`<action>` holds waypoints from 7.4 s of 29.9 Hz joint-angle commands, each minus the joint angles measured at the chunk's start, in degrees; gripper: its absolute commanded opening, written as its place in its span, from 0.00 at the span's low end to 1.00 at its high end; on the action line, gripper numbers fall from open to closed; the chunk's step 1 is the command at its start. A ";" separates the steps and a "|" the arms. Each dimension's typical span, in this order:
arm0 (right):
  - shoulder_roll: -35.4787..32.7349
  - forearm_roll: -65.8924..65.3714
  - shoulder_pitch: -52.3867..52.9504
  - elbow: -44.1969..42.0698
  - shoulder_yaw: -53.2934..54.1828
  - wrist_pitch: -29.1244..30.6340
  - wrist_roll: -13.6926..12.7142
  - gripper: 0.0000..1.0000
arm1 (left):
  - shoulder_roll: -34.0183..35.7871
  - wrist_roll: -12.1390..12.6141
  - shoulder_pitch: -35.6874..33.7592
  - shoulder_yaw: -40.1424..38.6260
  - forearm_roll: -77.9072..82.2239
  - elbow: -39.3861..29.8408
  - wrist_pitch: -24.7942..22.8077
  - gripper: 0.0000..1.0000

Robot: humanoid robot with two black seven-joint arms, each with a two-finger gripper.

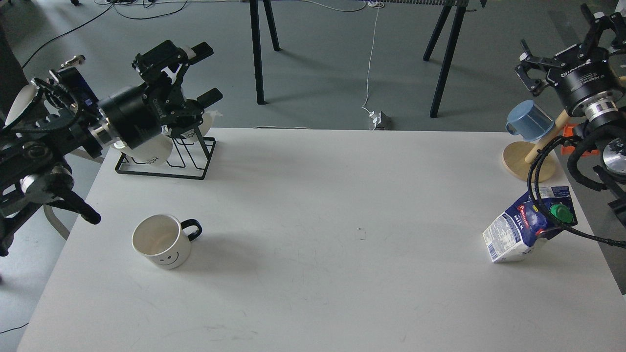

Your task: Place cup and milk with both arms

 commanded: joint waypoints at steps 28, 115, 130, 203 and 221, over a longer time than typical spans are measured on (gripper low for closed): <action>-0.65 -0.18 -0.06 -0.01 -0.20 0.00 0.05 0.99 | 5.48 -2.94 10.53 9.76 63.14 7.83 27.69 0.94; -6.54 -0.62 6.88 1.39 -4.76 0.00 -0.21 0.99 | -31.67 8.39 -4.85 15.56 88.31 3.43 7.06 0.09; -5.66 -0.80 13.48 0.95 -12.06 0.00 -0.12 0.99 | -40.92 10.15 -4.05 15.56 88.31 11.17 6.44 0.13; -32.46 16.41 -37.84 32.77 1.39 0.00 6.91 0.99 | -23.43 7.87 -3.08 -31.72 -26.67 19.79 10.04 1.00; -29.06 16.96 -61.84 31.36 0.42 0.00 9.81 0.99 | -22.73 8.22 -2.91 -31.02 -26.40 19.70 9.95 1.00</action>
